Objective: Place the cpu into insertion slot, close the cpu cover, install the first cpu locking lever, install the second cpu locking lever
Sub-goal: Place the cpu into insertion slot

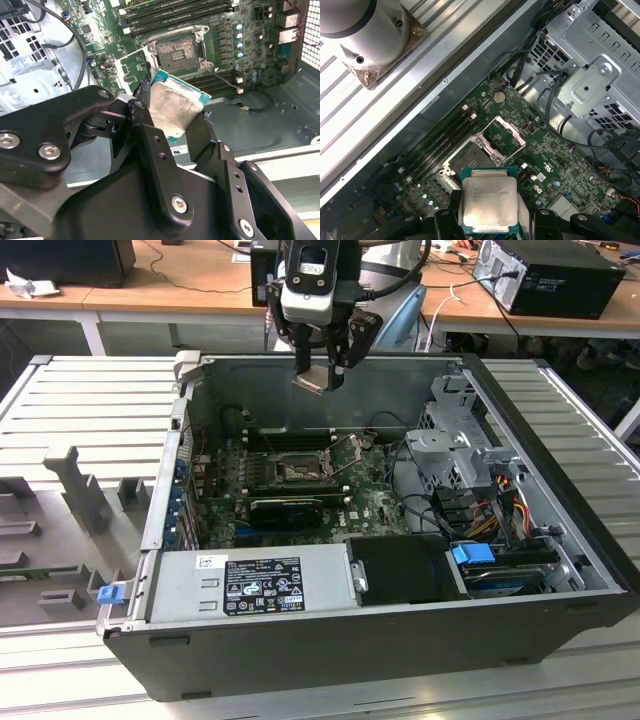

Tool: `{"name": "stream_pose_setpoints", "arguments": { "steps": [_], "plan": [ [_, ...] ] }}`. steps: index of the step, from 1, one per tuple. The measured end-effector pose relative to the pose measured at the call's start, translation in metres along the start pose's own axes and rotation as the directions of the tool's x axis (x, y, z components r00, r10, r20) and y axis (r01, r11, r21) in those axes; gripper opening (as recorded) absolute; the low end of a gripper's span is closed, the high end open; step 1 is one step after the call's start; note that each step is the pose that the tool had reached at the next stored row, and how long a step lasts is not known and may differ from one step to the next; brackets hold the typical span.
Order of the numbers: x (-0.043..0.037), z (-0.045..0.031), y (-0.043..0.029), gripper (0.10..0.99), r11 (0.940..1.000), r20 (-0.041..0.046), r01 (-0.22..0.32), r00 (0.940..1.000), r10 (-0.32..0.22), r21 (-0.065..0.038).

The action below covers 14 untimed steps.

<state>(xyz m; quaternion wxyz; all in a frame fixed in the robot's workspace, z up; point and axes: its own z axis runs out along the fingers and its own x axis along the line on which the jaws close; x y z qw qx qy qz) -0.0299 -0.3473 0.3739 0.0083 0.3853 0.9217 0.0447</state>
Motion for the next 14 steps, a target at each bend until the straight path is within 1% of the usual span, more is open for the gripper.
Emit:
{"name": "stream_pose_setpoints", "arguments": {
  "steps": [9,11,14],
  "plan": [
    [0.0,0.0002,0.0,0.529,0.9982,0.0053,-0.06,0.9982,0.06,-0.001],
    [0.0,0.0004,0.0,0.529,0.997,0.0068,-0.077,0.997,0.077,-0.002],
    [0.0,0.001,-0.0001,0.529,0.9934,0.0101,-0.115,0.9933,0.115,-0.003]
  ]
}}
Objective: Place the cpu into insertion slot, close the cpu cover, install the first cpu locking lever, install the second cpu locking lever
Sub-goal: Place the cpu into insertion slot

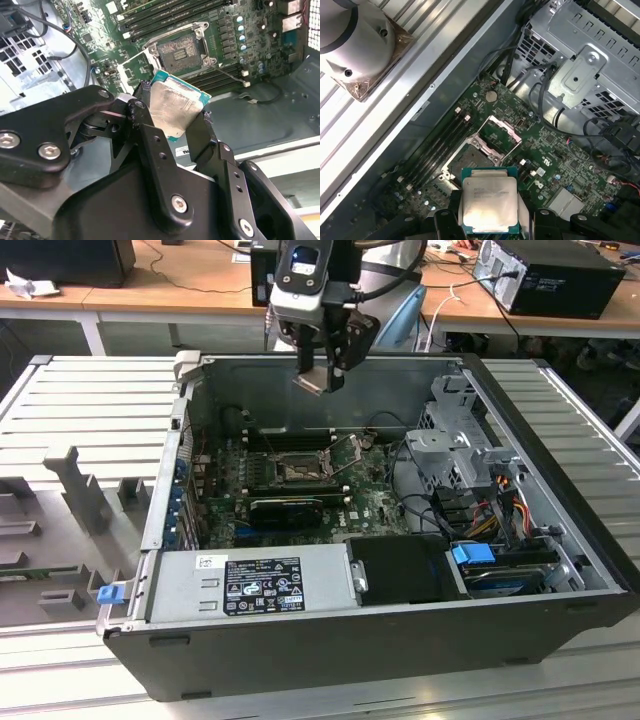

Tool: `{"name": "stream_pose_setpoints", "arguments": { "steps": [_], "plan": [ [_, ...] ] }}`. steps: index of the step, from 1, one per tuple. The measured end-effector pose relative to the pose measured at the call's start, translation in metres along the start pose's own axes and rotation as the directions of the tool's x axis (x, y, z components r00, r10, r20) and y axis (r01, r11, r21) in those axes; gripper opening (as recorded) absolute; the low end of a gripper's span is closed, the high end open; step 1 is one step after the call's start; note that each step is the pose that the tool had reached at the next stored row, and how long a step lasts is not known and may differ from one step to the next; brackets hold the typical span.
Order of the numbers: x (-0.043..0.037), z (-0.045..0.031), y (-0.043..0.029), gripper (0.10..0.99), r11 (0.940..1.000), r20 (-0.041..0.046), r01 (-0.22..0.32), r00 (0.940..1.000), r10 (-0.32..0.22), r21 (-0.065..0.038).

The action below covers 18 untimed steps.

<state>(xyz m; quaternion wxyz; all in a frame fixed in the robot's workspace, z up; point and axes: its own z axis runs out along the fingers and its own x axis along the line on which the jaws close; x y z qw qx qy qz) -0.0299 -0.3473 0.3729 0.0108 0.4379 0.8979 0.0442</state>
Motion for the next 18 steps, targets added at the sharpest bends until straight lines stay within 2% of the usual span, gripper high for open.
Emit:
{"name": "stream_pose_setpoints", "arguments": {
  "steps": [4,9,12,15,16,18],
  "plan": [
    [0.0,0.0008,-0.0001,0.529,0.9981,0.0055,-0.062,0.9981,0.062,-0.001],
    [0.0,0.0014,-0.0001,0.529,0.9909,0.0118,-0.135,0.9908,0.135,-0.003],
    [0.0,0.0017,-0.0001,0.529,0.9813,0.0168,-0.192,0.9812,0.192,-0.005],
    [0.0,0.0018,-0.0002,0.529,0.9746,0.0195,-0.224,0.9744,0.224,-0.007],
    [-0.0001,0.002,-0.0002,0.529,0.97,0.021,-0.243,0.9698,0.243,-0.007],
    [0.0,0.0021,-0.0002,0.529,0.9653,0.0225,-0.261,0.9651,0.261,-0.008]
  ]
}}
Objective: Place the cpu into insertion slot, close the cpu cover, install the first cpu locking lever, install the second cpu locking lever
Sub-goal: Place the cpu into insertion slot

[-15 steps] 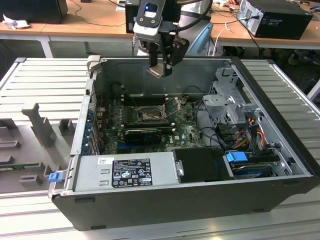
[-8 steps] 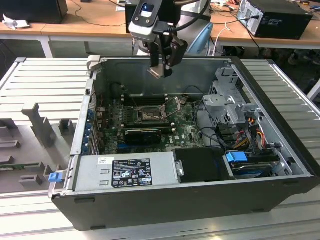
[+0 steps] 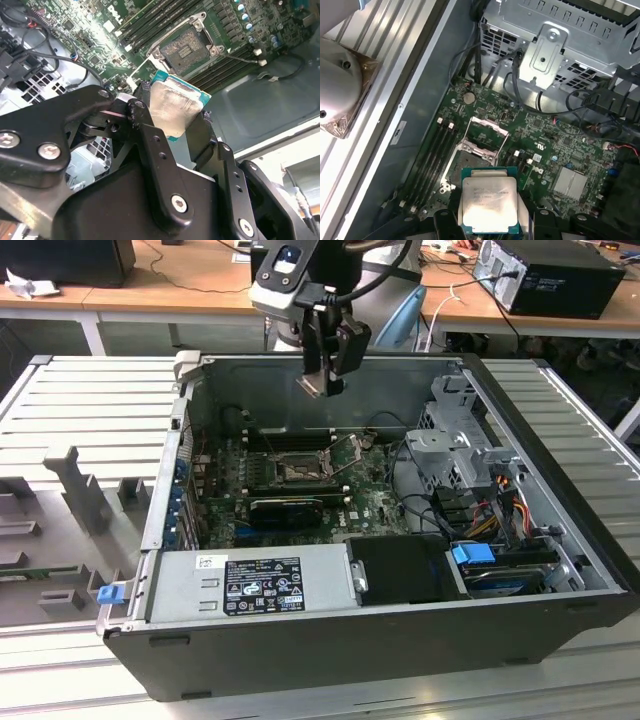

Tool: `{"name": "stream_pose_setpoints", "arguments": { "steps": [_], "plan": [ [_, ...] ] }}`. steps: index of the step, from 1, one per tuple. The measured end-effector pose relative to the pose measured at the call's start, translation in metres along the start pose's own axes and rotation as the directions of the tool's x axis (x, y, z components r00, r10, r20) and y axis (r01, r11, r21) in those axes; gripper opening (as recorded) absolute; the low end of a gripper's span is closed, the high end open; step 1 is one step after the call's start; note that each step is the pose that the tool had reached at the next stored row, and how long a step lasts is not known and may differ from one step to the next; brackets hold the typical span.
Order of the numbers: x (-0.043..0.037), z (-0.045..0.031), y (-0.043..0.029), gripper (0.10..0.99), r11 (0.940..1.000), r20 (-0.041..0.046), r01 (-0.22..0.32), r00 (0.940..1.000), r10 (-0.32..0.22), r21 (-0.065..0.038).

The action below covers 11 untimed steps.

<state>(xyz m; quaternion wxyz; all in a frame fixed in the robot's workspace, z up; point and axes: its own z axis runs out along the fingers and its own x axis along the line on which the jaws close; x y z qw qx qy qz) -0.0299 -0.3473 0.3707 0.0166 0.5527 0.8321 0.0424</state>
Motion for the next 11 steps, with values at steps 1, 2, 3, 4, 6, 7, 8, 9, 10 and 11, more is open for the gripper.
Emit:
{"name": "stream_pose_setpoints", "arguments": {
  "steps": [1,2,3,4,6,7,8,9,10,11],
  "plan": [
    [0.0,0.0001,0.0,0.529,0.9999,0.0014,-0.015,0.9999,0.015,0.0],
    [0.0,0.0001,0.0,0.529,0.9997,0.0022,-0.024,0.9997,0.024,0.0],
    [0.0,0.0001,0.0,0.529,0.9995,0.0029,-0.032,0.9995,0.032,-0.001],
    [0.0,0.0002,0.0,0.529,0.9992,0.0036,-0.04,0.9992,0.04,-0.001],
    [0.0,0.0003,0.0,0.529,0.9983,0.0053,-0.059,0.9982,0.059,-0.001],
    [0.0,0.0003,0.0,0.529,0.9977,0.006,-0.068,0.9977,0.068,-0.001],
    [0.0,0.0003,0.0,0.529,0.997,0.0069,-0.077,0.997,0.077,-0.002],
    [0.0,0.0004,0.0,0.529,0.9961,0.0078,-0.088,0.9961,0.088,-0.002],
    [0.0,0.0005,0.0,0.529,0.9951,0.0086,-0.098,0.9951,0.098,-0.002],
    [0.0,0.0006,-0.0001,0.529,0.9934,0.0101,-0.115,0.9933,0.115,-0.003]
  ]
}}
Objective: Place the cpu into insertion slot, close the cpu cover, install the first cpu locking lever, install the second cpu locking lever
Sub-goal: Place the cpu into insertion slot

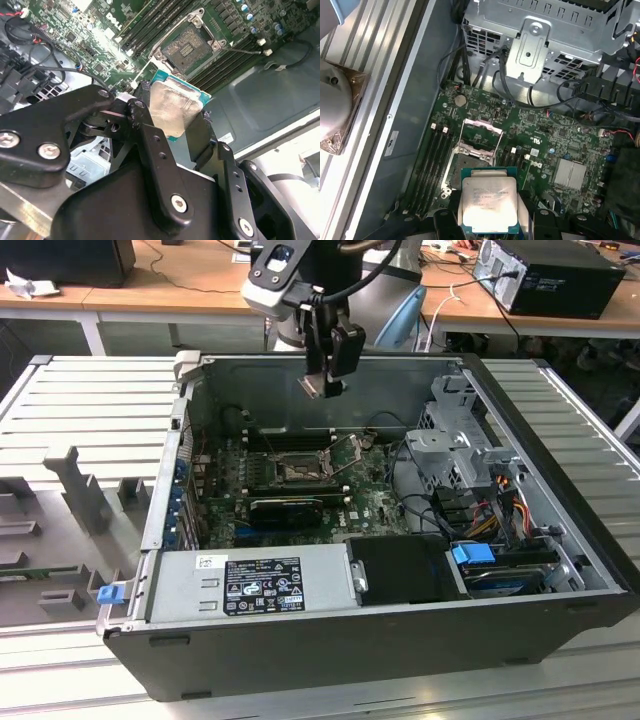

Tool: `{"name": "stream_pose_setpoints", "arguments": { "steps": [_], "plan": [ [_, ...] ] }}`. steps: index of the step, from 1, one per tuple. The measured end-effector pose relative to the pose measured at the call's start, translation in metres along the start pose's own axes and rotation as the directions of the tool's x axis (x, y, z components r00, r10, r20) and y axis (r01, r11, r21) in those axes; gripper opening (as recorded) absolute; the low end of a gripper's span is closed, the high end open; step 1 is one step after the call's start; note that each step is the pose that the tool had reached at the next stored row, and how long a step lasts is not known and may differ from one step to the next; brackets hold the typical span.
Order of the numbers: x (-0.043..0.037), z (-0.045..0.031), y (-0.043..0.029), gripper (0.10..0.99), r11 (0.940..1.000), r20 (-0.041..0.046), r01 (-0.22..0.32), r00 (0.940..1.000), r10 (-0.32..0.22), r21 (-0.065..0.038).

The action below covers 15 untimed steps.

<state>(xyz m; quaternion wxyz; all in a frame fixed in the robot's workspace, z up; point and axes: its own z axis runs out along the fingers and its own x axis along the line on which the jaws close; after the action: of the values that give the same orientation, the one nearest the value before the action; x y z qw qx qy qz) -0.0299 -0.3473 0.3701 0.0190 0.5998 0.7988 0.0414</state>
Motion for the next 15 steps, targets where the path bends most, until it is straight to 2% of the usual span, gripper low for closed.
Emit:
{"name": "stream_pose_setpoints", "arguments": {
  "steps": [4,10,15],
  "plan": [
    [-0.0001,0.0006,-0.0001,0.529,0.9985,0.0054,-0.056,0.9984,0.056,-0.001],
    [0.0,0.0025,-0.0002,0.529,0.9952,0.01,-0.098,0.9952,0.098,-0.001],
    [-0.0001,0.0053,-0.0004,0.529,0.9943,0.0126,-0.107,0.9942,0.107,0.0]
  ]
}}
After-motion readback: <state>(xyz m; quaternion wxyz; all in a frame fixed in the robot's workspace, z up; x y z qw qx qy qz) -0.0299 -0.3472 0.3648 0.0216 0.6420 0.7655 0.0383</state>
